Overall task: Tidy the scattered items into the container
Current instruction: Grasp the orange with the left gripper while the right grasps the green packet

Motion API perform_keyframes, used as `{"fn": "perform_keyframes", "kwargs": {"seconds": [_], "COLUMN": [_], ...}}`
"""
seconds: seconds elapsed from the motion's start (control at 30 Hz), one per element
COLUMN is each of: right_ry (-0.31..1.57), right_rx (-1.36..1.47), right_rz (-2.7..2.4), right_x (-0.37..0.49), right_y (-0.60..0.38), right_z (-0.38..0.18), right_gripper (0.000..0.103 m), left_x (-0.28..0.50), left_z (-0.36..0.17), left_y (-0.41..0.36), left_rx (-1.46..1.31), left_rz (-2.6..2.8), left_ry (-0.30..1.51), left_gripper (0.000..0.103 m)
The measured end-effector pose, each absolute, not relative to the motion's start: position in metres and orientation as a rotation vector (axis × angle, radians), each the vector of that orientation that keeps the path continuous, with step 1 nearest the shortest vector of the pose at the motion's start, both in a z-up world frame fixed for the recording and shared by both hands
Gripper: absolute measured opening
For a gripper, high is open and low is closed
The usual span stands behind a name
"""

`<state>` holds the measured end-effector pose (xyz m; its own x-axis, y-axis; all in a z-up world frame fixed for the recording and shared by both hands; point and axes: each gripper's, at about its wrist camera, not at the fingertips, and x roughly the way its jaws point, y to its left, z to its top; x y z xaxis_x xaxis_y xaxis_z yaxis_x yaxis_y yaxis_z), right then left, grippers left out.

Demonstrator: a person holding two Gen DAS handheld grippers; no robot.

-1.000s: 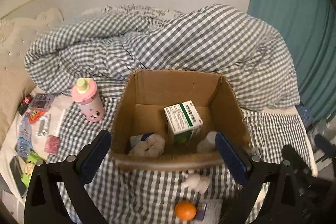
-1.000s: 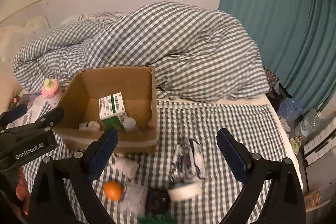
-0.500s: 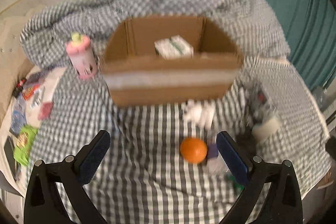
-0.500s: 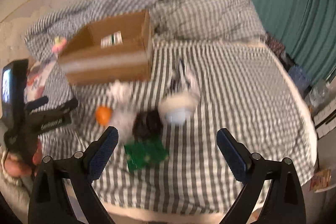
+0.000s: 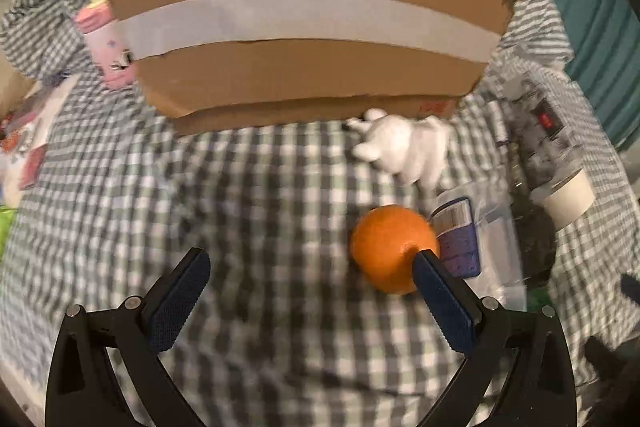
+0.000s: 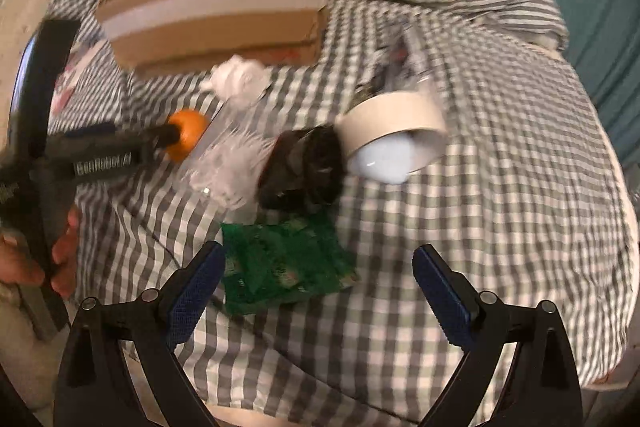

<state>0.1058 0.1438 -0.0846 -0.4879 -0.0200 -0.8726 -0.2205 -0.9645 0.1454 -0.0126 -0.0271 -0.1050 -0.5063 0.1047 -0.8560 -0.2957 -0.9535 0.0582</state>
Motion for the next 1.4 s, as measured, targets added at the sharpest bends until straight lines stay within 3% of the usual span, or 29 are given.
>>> {"fn": "perform_keyframes", "kwargs": {"seconds": [0.7,0.77,0.87,0.93,0.97,1.0,1.03,1.4], "right_ry": [0.359,0.351,0.299,0.341,0.375,0.403,0.409,0.49], "right_rx": [-1.68,-1.679,-1.686,-1.676,-1.676,-1.681,-1.68,-1.564], "right_rz": [2.549,2.523,2.502,2.497,2.494,2.489,2.487,2.528], "right_x": [0.074,0.074,0.077,0.08,0.082,0.084,0.086,0.108], "right_y": [0.124,0.123,0.123,0.13,0.134,0.137,0.138,0.152], "right_z": [-0.137,-0.138,-0.136,-0.132,-0.131,-0.131,-0.131,-0.089], "right_gripper": [0.094,0.072,0.054,0.04,0.038,0.036,0.033,0.032], "left_x": [-0.056,-0.061,-0.06,-0.054,-0.05,-0.046,-0.041,-0.015], "left_z": [-0.136,-0.138,-0.139,-0.135,-0.134,-0.134,-0.133,-0.129], "left_y": [-0.01,-0.009,-0.004,0.0,0.002,0.005,0.008,0.006], "left_rx": [-1.53,-1.546,-1.551,-1.532,-1.521,-1.501,-1.484,-1.474], "left_rz": [2.43,2.431,2.416,2.39,2.378,2.364,2.361,2.419], "left_ry": [0.168,0.175,0.222,0.236,0.247,0.267,0.297,0.509], "left_gripper": [0.103,0.103,0.097,0.077,0.071,0.058,0.057,0.057]}}
